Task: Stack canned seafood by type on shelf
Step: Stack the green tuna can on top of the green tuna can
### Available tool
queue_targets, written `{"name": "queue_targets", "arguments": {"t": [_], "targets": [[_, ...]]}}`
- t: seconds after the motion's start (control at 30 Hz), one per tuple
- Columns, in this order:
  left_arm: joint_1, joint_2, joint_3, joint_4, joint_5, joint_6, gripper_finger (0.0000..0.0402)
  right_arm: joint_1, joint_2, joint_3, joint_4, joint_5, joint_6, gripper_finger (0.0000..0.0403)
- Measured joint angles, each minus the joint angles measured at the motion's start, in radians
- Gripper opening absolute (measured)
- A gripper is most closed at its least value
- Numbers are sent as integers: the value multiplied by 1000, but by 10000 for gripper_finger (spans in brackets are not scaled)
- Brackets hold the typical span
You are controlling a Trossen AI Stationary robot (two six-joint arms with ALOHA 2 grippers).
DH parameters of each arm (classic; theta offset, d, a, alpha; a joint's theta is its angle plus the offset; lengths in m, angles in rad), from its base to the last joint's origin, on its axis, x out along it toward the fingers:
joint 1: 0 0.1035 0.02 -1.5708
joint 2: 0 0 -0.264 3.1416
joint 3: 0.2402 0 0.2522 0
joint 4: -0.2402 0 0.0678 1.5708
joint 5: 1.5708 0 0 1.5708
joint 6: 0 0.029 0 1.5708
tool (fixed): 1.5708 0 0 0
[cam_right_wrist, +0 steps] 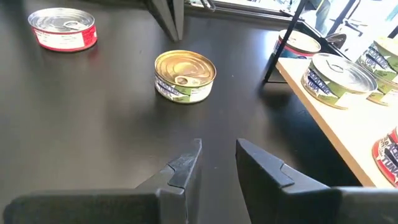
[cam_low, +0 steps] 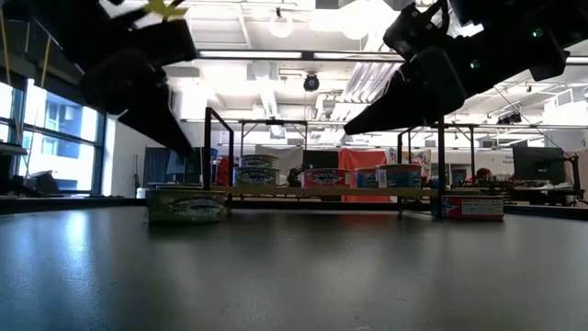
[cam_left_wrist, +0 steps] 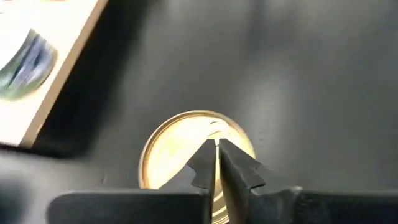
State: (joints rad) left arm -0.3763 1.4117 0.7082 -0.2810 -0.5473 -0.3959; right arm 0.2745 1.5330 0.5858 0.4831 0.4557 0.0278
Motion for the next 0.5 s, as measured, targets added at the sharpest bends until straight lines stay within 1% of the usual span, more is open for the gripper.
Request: {"name": "queue_targets", "arguments": {"t": [0.07,0.13,0.27,0.4,0.47,0.5], "targets": [[-5,6,0,27,34,95,28,0,0,0,0,0,1,89],[-7,23,-15,94,64,194,52,0,0,0,0,0,1,89],[-7,91,-29,173,70,339,108,0,0,0,0,0,2,89],[-7,174,-29,170,62,389,150,0,0,0,0,1,17,89],[-9,207,-26,179,21,389,156,0,0,0,0,1,18,89],[-14,223,-25,180,-15,383,156,0,0,0,0,1,18,89]]}}
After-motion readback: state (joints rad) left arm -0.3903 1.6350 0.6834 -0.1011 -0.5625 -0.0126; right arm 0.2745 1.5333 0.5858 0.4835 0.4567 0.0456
